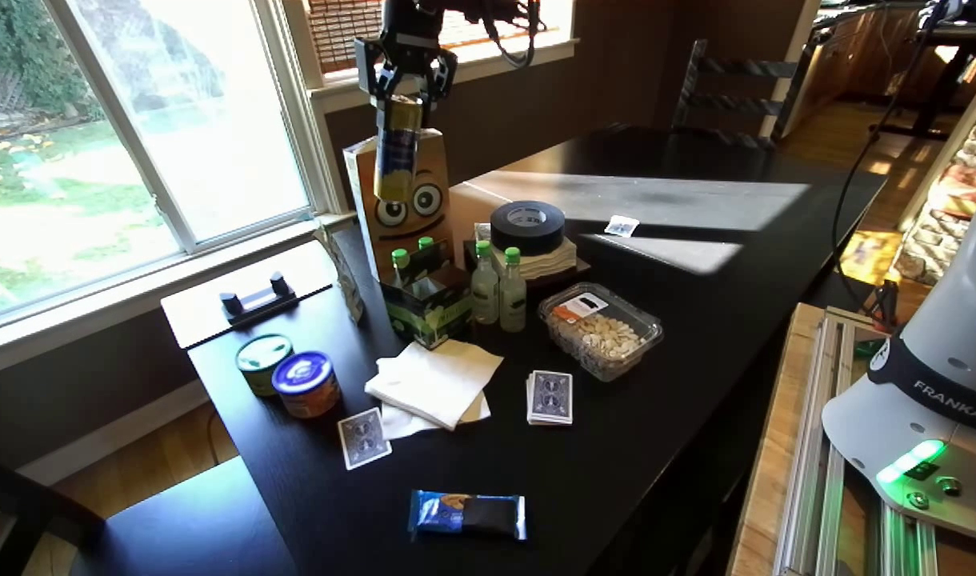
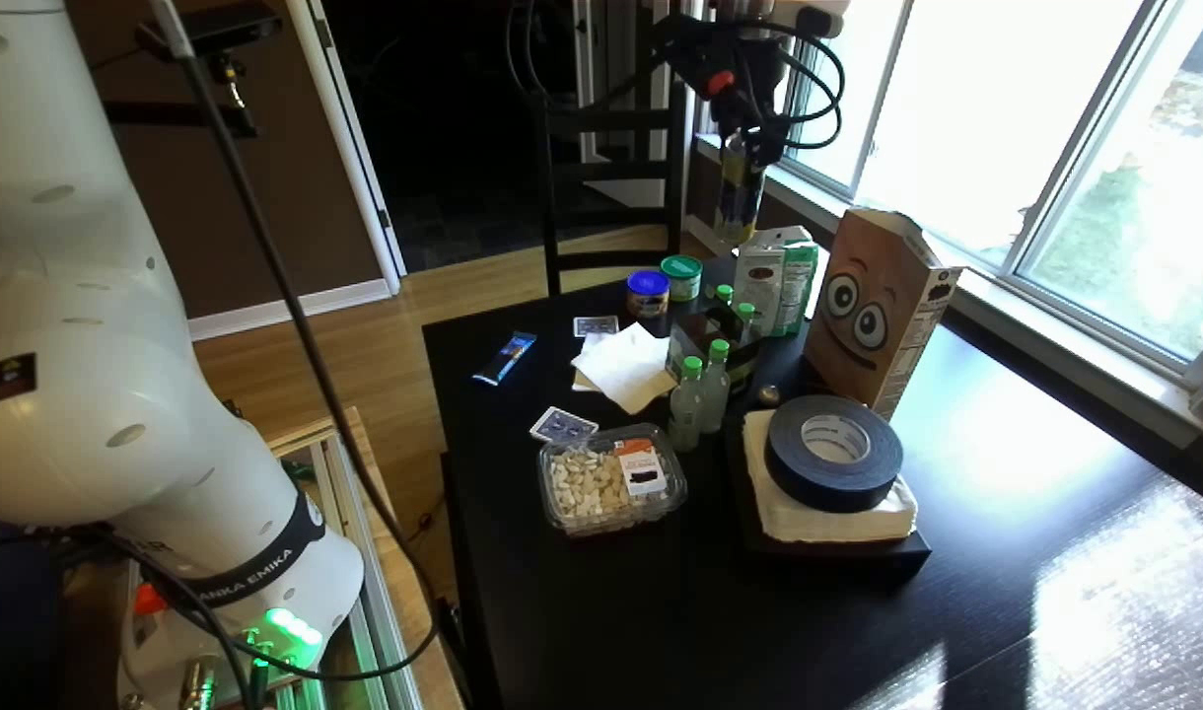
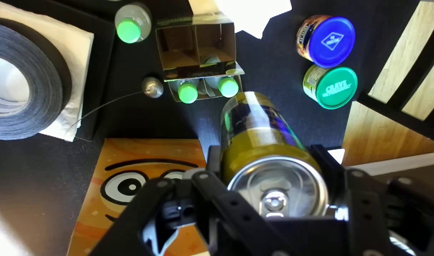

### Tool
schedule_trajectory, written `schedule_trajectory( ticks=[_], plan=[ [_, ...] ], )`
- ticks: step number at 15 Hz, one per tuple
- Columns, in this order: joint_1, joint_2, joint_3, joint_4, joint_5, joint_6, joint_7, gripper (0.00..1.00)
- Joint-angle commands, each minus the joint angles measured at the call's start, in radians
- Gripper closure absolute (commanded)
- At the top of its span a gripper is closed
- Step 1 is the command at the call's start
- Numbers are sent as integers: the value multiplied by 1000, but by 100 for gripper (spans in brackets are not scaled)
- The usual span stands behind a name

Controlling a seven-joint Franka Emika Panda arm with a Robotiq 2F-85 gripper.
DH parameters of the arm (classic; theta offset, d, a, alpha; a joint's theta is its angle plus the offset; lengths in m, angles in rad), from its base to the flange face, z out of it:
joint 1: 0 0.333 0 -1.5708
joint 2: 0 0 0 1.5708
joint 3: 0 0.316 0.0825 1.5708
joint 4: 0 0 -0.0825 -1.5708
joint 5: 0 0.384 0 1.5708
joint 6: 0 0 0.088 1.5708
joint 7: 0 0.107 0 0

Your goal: Put the can in the bottle crate

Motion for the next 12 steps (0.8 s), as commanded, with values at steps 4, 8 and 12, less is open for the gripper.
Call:
schedule_trajectory(
  ticks=[4,8,12],
  plan=[
    [-3,-17,3,-29,-61,-14,12,62],
    [1,-41,3,-91,-148,-45,0,62],
    [10,-56,20,-147,-170,-52,-20,62]
  ],
)
